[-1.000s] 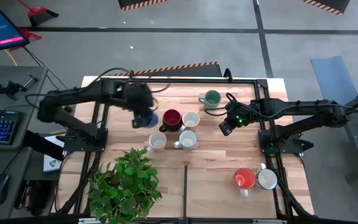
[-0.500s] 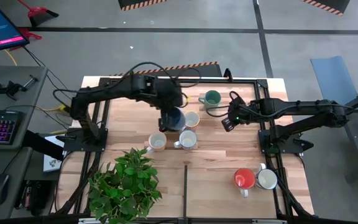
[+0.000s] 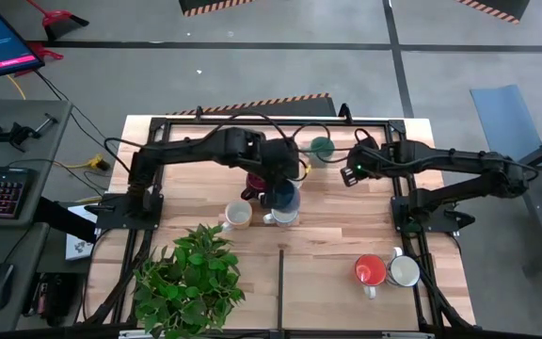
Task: Place coffee mugs
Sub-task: Move the blue mug to the left of the shelf
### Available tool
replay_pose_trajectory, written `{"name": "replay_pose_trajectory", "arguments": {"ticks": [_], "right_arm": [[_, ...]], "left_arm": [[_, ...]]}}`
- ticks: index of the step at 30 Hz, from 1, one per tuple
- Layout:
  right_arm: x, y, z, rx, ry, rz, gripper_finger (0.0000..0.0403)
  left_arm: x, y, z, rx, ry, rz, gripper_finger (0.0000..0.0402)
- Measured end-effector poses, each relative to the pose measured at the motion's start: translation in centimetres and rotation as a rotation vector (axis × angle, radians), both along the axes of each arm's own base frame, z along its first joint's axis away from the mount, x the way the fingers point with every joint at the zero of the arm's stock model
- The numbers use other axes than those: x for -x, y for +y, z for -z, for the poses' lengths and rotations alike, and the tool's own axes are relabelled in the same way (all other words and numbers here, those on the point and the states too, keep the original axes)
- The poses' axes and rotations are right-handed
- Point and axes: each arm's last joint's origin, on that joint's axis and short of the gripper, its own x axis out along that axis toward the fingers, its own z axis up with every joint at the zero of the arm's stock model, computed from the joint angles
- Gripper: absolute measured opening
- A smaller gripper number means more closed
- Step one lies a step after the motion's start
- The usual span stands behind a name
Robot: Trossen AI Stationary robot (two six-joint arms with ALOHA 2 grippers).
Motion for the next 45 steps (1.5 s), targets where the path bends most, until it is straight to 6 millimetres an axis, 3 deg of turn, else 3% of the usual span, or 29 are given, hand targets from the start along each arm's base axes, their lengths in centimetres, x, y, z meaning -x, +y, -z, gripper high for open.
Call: {"name": "replay_pose_trajectory", "arguments": {"ticks": [12,25,31,45], "right_arm": [[0.2,-0.8,0.0,-0.024,0.009,0.001,0.0090],[0.2,-0.6,0.1,-0.075,0.010,-0.041,0.0090],[0.2,-0.6,0.1,-0.075,0.010,-0.042,0.0090],[0.2,-0.5,0.1,-0.093,0.005,-0.050,0.0090]], "left_arm": [[-1.2,-2.4,-0.2,0.046,-0.086,0.031,0.0004],[1.4,-2.2,0.9,-0.084,0.189,-0.080,0.0004],[2.4,-4.0,0.9,-0.041,0.262,-0.059,0.0004],[2.9,-9.3,3.9,-0.002,0.354,-0.017,0.0004]]}}
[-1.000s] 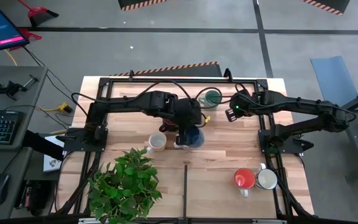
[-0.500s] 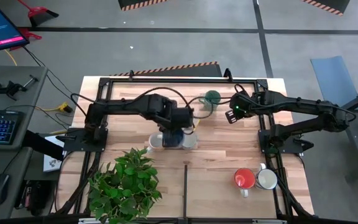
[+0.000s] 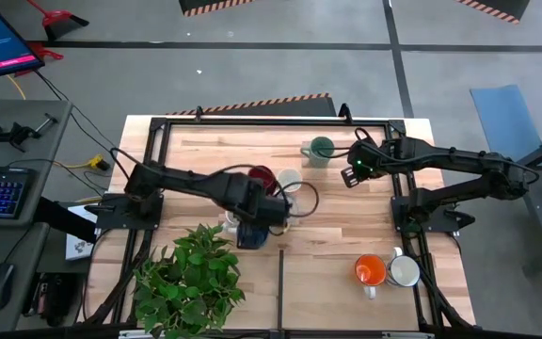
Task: Place coffee mugs
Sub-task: Move the blue mug to the left of the shelf
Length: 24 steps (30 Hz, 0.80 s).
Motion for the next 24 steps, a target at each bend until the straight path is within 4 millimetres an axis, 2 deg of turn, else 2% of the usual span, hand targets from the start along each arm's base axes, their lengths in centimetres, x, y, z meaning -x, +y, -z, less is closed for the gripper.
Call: {"name": "replay_pose_trajectory", "arguments": {"ticks": [5,8,24], "right_arm": [[-0.1,0.5,0.0,0.000,-0.001,-0.026,0.0090],[-0.3,1.0,0.0,0.000,-0.002,-0.047,0.0090],[-0.6,2.7,0.0,0.017,-0.024,-0.065,0.0090]], "left_arm": [[-0.5,-2.1,1.9,0.041,-0.032,0.050,0.0004],[-0.3,-2.7,2.3,0.041,-0.020,0.066,0.0004],[-0.2,-2.9,7.6,0.025,0.061,0.106,0.0004]]}}
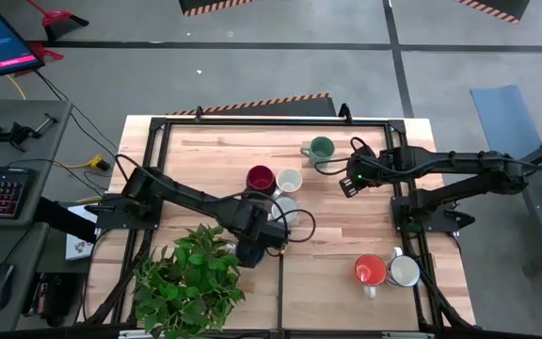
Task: Place coffee mugs
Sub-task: Move the blue mug to the left of the shelf
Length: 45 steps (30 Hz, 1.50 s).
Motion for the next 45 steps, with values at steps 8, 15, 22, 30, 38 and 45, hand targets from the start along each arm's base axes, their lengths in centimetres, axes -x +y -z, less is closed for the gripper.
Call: {"name": "replay_pose_trajectory", "arguments": {"ticks": [8,15,22,30,38,45], "right_arm": [[0.0,0.1,0.0,-0.004,0.000,-0.009,0.0090],[0.0,0.1,0.0,-0.003,0.003,-0.016,0.0090],[0.0,0.2,0.0,-0.002,0.006,-0.025,0.0090],[0.0,0.2,0.0,0.001,0.012,-0.041,0.0090],[0.0,0.2,0.0,-0.002,0.014,-0.050,0.0090],[0.0,0.2,0.0,-0.027,0.012,-0.062,0.0090]], "left_arm": [[-0.3,-0.1,1.8,0.019,-0.031,0.000,0.0004],[-0.5,-0.1,1.7,0.013,-0.050,0.008,0.0004],[-0.5,-0.2,1.7,-0.016,-0.063,0.011,0.0004],[-0.2,-1.5,2.9,0.028,-0.070,-0.001,0.0004],[-0.1,-1.8,2.9,0.032,-0.075,-0.024,0.0004],[0.1,-2.4,2.9,0.039,-0.078,-0.037,0.0005]]}}
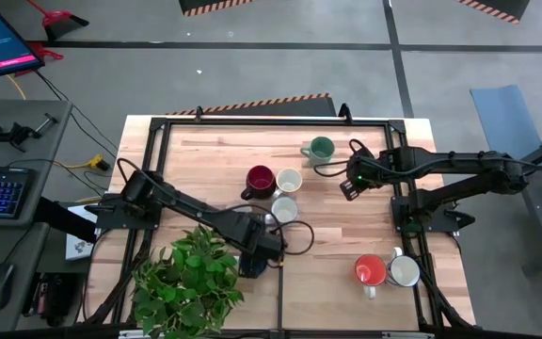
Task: Place coffee mugs
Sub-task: Move the blue mug to the left of the shelf
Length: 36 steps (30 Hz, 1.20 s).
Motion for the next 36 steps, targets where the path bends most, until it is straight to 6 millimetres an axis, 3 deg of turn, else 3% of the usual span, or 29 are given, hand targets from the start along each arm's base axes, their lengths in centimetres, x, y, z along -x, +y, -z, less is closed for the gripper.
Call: {"name": "replay_pose_trajectory", "arguments": {"ticks": [16,36], "right_arm": [[0.0,0.0,0.0,-0.001,0.004,-0.016,0.0090],[0.0,0.1,0.0,-0.012,0.010,-0.045,0.0090]], "left_arm": [[0.4,-0.8,0.0,0.015,0.003,-0.113,0.0032],[0.2,0.3,0.1,0.063,0.047,-0.176,0.0038]]}}
